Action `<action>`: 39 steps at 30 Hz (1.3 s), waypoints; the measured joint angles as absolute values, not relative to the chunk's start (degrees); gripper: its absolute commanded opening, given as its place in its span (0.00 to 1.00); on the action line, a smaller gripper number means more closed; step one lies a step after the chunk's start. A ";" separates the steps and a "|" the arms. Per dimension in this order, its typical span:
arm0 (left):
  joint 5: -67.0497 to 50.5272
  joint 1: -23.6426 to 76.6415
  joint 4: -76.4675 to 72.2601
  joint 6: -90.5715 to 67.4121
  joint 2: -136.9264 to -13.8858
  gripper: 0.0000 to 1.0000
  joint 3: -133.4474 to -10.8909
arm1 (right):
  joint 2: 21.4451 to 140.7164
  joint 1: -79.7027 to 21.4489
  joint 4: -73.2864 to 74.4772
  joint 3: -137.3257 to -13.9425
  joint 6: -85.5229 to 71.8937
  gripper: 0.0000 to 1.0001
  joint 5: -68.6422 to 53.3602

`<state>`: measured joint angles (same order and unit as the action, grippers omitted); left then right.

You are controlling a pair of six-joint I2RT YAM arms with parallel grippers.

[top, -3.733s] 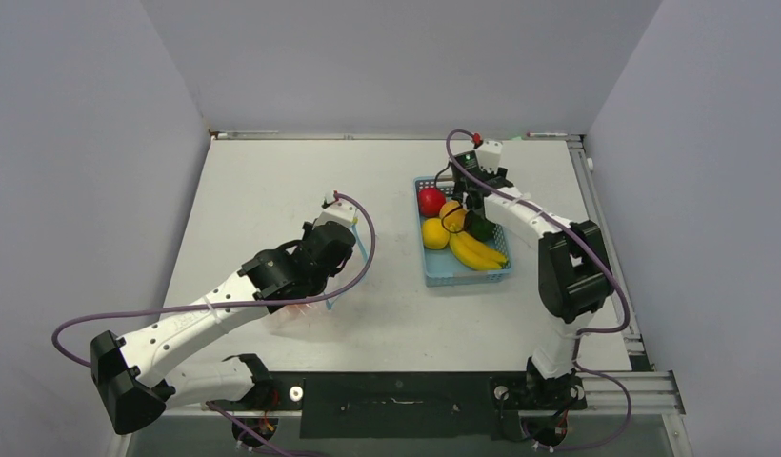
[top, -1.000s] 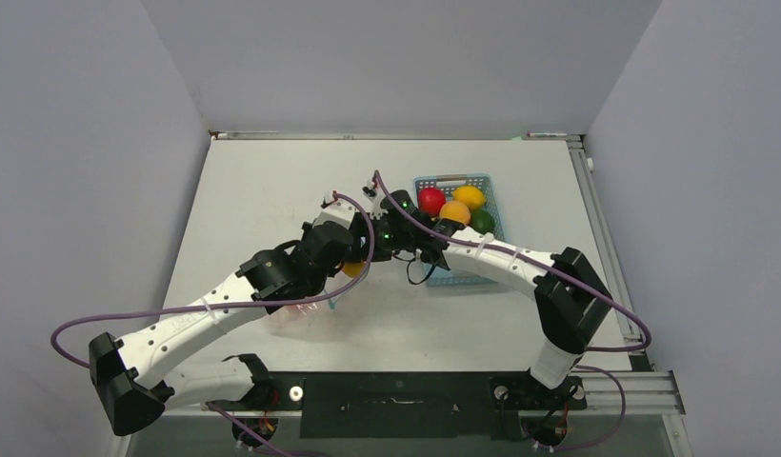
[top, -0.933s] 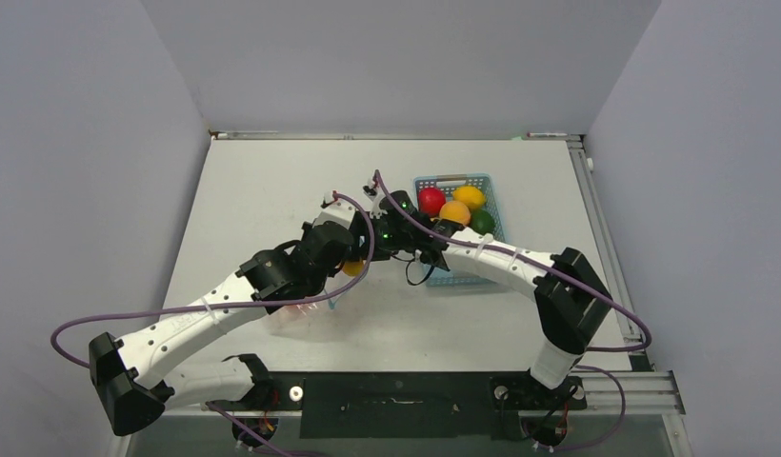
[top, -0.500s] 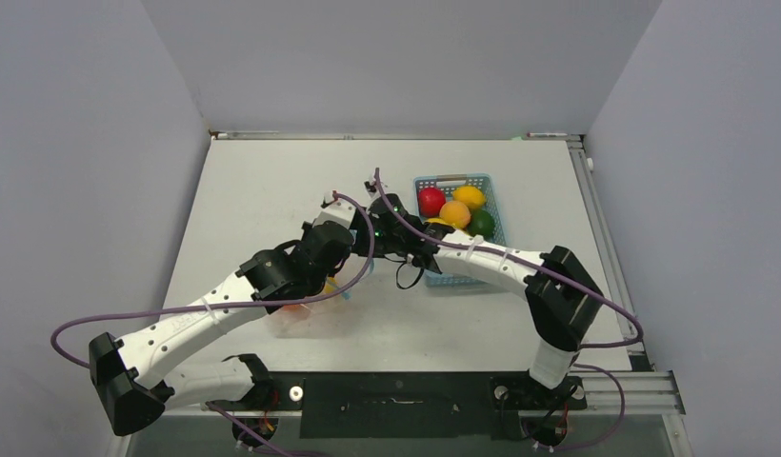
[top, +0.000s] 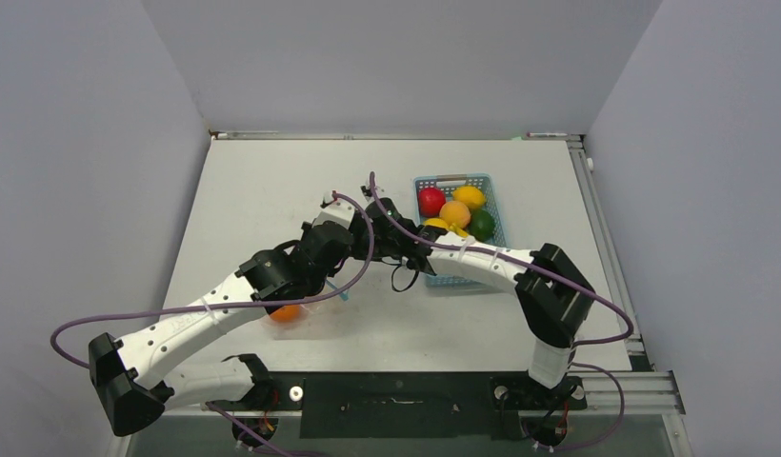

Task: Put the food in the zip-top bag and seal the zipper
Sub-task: Place the fake fruit in the zipper food storage bag, then pick up the fake fruit from the bin.

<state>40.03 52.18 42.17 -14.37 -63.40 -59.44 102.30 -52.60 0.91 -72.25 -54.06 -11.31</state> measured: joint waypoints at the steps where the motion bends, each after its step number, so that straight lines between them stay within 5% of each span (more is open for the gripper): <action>1: 40.03 52.18 42.17 -14.37 -63.40 0.00 -59.44 | 102.24 -52.60 0.99 -72.23 -53.74 0.81 -11.31; 22: 40.23 52.18 42.17 -14.41 -63.40 0.00 -59.44 | 84.31 -46.06 12.78 -67.40 -42.94 0.82 -6.68; 39: 40.21 52.18 42.17 -14.39 -63.44 0.00 -59.44 | 77.49 -40.34 25.45 -65.63 -33.67 0.79 14.96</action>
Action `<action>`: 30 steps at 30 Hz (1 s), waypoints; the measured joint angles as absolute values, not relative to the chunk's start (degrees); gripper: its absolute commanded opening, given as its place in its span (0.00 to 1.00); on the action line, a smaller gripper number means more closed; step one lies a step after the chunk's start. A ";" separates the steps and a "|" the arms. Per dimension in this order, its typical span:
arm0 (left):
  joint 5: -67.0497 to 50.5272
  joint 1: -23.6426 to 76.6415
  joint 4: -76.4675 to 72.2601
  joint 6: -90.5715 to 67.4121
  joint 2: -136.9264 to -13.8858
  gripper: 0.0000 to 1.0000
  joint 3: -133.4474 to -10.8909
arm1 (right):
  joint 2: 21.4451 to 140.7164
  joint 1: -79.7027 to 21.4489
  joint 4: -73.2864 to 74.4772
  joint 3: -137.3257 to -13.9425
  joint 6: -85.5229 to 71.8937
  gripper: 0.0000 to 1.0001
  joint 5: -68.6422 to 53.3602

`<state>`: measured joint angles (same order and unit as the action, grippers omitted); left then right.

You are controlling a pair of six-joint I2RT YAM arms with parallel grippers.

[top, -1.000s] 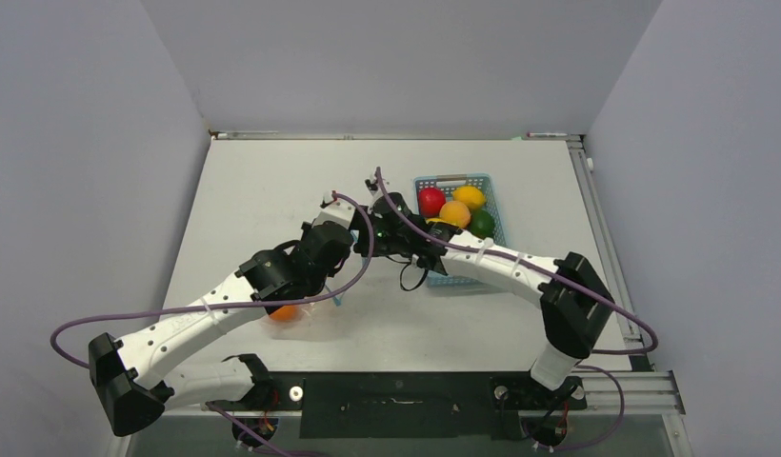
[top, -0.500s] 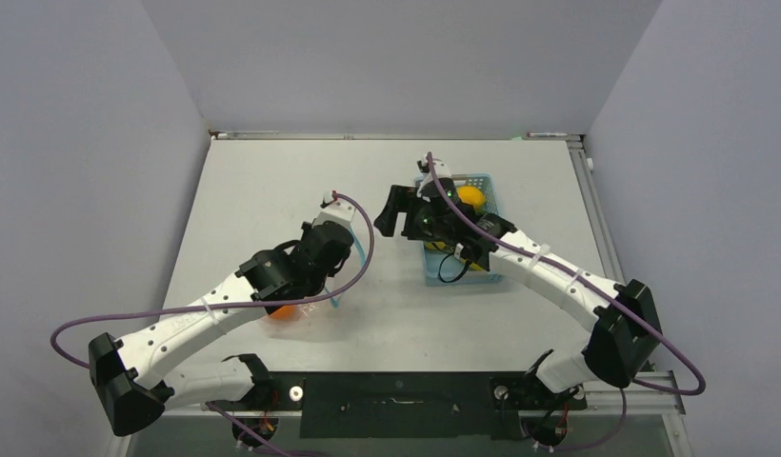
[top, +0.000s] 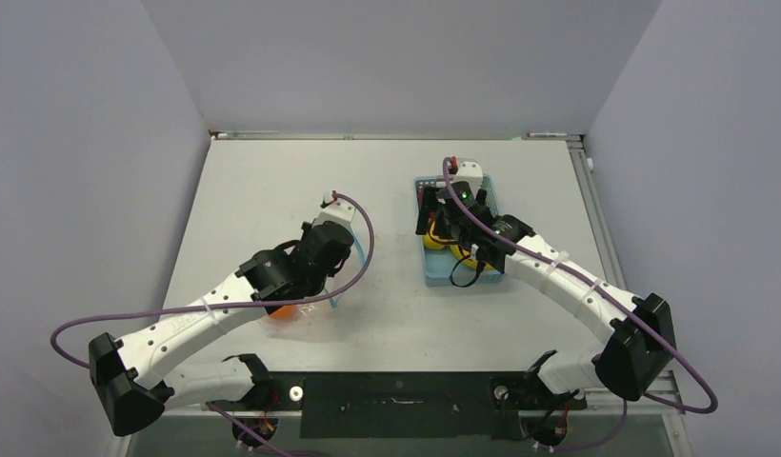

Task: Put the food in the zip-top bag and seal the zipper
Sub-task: Pick up the fake fruit from the bin.

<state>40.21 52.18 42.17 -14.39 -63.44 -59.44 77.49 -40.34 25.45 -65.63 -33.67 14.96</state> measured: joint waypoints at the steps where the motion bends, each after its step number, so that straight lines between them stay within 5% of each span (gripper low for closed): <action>1: 40.21 52.18 42.17 -14.41 -63.44 0.00 -59.44 | 77.54 -40.07 25.91 -65.12 -33.34 0.79 15.75; 30: 40.23 52.18 42.17 -14.37 -63.44 0.00 -59.44 | 99.81 -32.73 26.22 -75.48 -24.21 0.72 14.66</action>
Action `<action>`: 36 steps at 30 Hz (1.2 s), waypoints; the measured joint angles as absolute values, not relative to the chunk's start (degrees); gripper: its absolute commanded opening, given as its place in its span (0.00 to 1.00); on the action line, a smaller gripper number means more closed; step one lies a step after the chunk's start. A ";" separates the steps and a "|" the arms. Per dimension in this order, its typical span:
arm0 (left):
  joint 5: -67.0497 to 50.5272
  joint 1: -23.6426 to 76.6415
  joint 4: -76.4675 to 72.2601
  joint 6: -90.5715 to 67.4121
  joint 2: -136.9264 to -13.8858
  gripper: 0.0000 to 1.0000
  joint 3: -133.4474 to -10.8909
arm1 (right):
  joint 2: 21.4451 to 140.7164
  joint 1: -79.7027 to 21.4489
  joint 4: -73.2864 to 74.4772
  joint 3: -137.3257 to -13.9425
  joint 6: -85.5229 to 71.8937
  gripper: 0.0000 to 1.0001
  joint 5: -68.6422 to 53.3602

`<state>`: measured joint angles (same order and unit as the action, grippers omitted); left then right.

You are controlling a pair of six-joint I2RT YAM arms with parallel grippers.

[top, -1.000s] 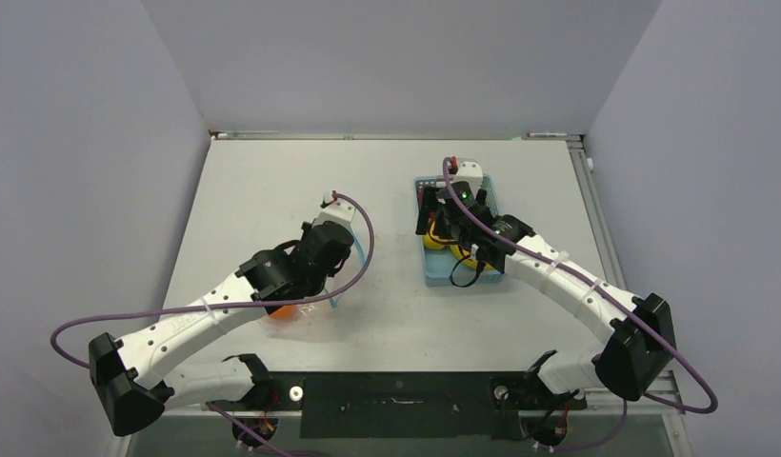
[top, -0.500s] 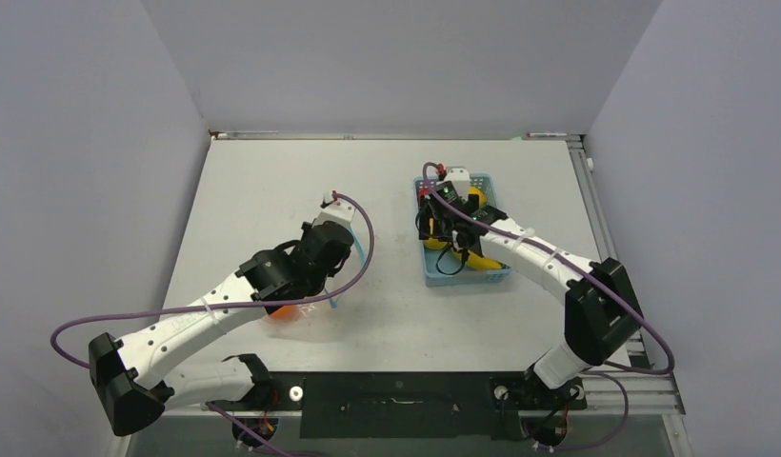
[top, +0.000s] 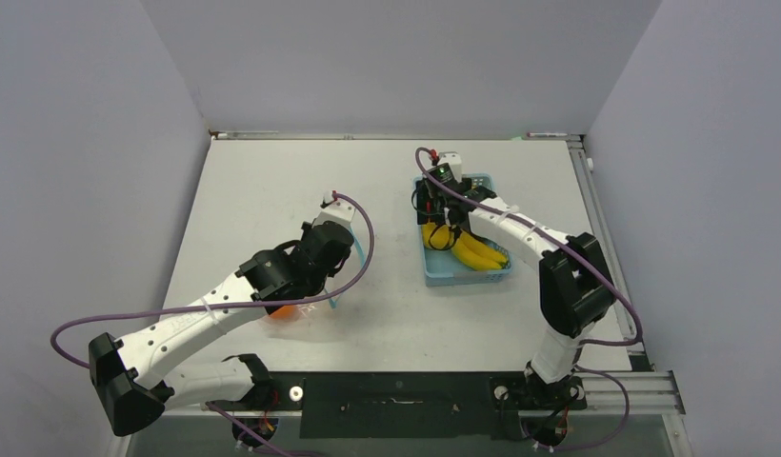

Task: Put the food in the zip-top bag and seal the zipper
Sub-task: Pick up the fake fruit from the bin.

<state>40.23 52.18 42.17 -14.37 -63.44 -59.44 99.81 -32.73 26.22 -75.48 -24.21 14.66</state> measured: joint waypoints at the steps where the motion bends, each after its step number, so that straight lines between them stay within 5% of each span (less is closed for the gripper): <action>1: 40.23 52.18 42.17 -14.39 -63.44 0.00 -59.44 | 100.42 -32.60 26.22 -75.81 -23.97 0.72 14.39; 21: 40.23 52.14 42.17 -14.37 -63.70 0.00 -59.44 | 105.82 -31.90 25.61 -76.55 -21.34 0.79 10.07; 36: 40.23 52.14 42.17 -14.37 -64.03 0.00 -59.44 | 105.86 -31.92 26.26 -75.94 -19.55 0.72 9.04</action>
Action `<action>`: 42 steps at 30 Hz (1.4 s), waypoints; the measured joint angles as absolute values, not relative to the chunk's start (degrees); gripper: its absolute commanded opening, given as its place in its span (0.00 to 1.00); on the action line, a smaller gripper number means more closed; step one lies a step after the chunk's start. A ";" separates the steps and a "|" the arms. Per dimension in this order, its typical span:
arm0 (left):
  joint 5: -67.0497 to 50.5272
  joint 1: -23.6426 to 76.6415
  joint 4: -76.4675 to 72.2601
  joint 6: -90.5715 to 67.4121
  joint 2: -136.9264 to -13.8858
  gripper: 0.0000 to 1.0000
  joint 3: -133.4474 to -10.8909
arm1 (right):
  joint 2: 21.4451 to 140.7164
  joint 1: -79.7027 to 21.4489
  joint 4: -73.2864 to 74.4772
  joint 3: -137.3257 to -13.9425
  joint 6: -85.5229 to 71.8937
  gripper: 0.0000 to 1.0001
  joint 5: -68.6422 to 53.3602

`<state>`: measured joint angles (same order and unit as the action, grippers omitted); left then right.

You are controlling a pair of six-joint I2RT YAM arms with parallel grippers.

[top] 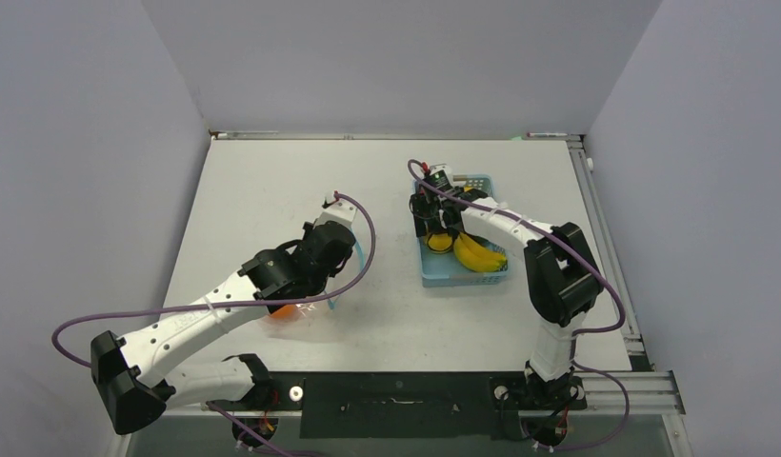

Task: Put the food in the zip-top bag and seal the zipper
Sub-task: Pick up the fake fruit from the bin.

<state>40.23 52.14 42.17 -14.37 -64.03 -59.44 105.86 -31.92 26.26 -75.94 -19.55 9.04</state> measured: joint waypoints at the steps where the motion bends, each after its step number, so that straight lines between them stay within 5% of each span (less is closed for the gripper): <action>1: 40.23 52.14 42.17 -14.37 -64.07 0.00 -59.44 | 105.89 -31.92 26.65 -75.72 -19.44 0.71 8.82; 9: 40.23 52.14 42.17 -14.37 -64.49 0.00 -59.44 | 105.89 -32.69 27.18 -75.09 -18.59 0.46 8.54; 15: 40.21 52.14 42.17 -14.37 -64.79 0.00 -59.44 | 105.82 -32.73 27.20 -75.09 -18.68 0.36 8.69; 42: 40.23 52.14 42.17 -14.39 -64.84 0.00 -59.44 | 89.17 -43.05 28.75 -74.13 -24.84 0.36 10.09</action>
